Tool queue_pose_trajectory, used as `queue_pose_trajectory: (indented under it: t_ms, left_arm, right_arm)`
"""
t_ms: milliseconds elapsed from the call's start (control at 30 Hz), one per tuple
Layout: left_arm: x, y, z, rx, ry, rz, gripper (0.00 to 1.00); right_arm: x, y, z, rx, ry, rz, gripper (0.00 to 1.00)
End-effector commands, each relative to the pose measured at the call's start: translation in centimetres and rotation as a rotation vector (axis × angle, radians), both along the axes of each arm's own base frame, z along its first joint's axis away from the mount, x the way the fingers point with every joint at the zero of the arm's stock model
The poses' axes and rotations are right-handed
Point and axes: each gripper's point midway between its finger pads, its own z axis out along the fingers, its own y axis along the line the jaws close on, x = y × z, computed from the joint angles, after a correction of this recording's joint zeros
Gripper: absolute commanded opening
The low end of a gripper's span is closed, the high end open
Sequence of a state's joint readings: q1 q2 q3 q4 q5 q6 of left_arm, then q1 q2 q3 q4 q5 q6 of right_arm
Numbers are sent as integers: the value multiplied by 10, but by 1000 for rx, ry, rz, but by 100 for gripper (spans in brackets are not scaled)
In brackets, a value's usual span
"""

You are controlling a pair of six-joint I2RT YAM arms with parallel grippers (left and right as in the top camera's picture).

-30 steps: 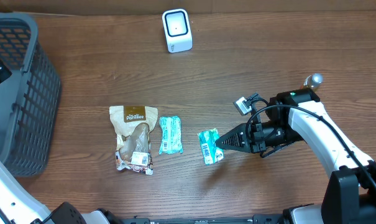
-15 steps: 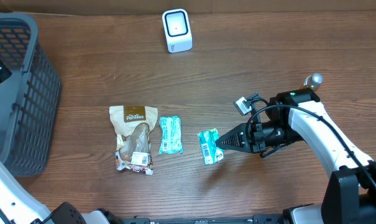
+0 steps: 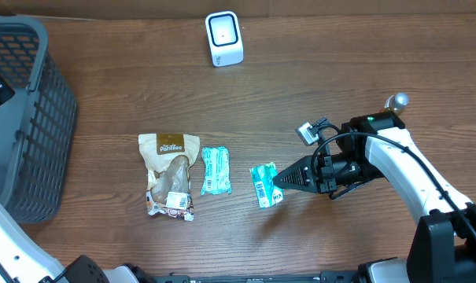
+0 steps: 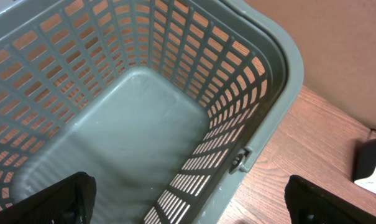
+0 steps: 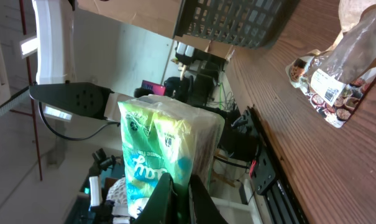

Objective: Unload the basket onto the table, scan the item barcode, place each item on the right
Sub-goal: 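Lift the small teal packet and turn it upright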

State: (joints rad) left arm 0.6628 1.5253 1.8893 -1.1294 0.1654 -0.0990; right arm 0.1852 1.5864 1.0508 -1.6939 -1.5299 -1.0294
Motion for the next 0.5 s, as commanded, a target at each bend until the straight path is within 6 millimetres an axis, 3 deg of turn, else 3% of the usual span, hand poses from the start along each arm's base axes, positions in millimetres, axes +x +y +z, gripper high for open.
queue_pose_trajectory:
  t_ms: [0, 467]
  left_arm:
    - [3, -1, -3, -14, -1, -6, 99]
    - [3, -1, -3, -14, -1, -6, 99]
  right_arm:
    - [-1, 1, 10, 46, -72, -16, 4]
    - [4, 2, 5, 52, -162, -7, 4]
